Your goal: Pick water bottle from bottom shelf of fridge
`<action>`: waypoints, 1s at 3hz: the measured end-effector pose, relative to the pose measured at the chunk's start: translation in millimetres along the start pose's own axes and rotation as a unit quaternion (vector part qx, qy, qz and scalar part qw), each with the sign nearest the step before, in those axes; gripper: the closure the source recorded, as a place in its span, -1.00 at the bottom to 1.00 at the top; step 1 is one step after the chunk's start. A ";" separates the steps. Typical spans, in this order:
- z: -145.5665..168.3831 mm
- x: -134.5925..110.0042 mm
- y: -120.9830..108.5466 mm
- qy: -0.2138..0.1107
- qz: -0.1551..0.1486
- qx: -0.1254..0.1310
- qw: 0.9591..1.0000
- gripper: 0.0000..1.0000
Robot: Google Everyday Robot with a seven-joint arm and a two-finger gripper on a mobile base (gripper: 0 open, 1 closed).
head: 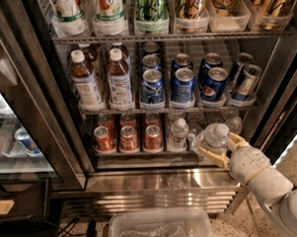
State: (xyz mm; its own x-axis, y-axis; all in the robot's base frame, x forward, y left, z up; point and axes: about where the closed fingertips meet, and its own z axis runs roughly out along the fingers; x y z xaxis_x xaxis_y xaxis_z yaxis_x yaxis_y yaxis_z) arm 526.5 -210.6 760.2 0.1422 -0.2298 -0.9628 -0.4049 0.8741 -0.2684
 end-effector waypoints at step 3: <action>-24.8 8.8 43.7 0.040 0.034 -0.078 0.996 1.00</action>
Offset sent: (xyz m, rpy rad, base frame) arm -0.0429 0.0285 -0.0182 -0.0094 0.1310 0.1573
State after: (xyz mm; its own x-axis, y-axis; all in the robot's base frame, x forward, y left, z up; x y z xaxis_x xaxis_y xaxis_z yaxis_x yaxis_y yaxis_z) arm 487.7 -185.0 739.3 0.0403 -0.2109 -0.9767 -0.5482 0.8126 -0.1981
